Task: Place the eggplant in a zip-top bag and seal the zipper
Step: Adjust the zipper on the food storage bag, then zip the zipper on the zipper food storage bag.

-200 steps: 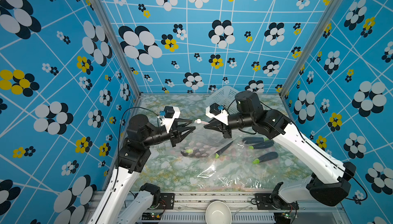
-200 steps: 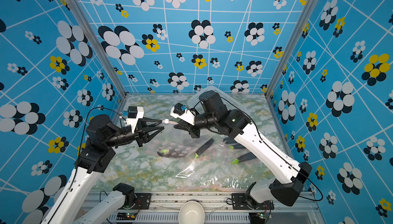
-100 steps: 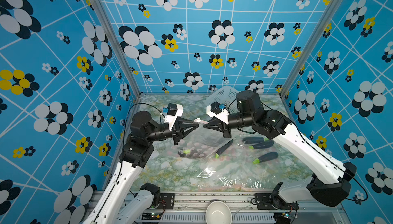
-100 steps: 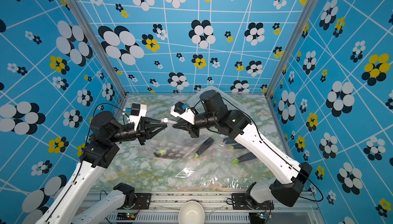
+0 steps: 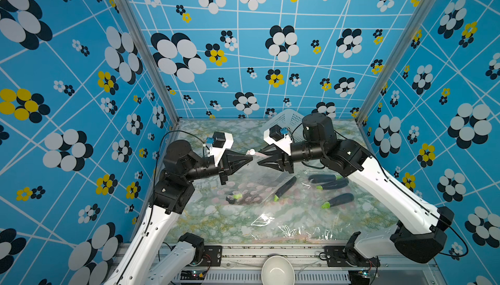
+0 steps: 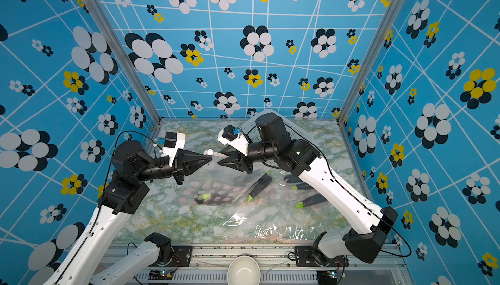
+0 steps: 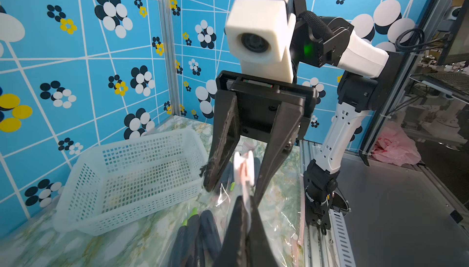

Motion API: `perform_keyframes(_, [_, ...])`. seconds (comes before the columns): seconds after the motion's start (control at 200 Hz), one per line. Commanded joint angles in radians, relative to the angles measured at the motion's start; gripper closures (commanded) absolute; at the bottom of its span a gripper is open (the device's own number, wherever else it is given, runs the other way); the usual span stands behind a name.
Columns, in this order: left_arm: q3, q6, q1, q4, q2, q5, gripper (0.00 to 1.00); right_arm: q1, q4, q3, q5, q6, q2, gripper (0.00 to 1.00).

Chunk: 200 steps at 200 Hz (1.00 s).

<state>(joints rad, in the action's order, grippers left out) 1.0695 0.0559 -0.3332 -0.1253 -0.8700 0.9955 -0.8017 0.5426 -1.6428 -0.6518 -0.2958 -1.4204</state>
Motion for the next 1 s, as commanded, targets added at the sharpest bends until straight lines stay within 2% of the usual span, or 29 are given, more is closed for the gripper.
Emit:
perform_keyframes(0.0, [0.028,-0.033,-0.010,-0.027,-0.006,0.001,1.00,0.004,-0.110,-0.009,-0.089,0.104,0.000,0.58])
perform_keyframes(0.32, [0.031,-0.048,-0.012,-0.033,-0.005,0.002,1.00,0.003,-0.094,-0.081,-0.187,0.135,-0.046,0.58])
perform_keyframes(0.565, [0.033,-0.056,-0.020,-0.031,-0.007,0.002,1.00,0.002,-0.088,-0.098,-0.195,0.151,-0.065,0.66])
perform_keyframes(0.74, [0.032,-0.057,-0.023,-0.031,-0.012,-0.002,1.00,0.003,-0.088,-0.102,-0.201,0.152,-0.069,0.77])
perform_keyframes(0.915, [0.034,-0.062,-0.023,-0.036,-0.012,-0.007,1.00,0.002,-0.089,-0.103,-0.209,0.151,-0.069,0.80])
perform_keyframes(0.995, [0.034,-0.062,-0.026,-0.039,-0.013,-0.008,1.00,0.003,-0.089,-0.100,-0.216,0.150,-0.069,0.77])
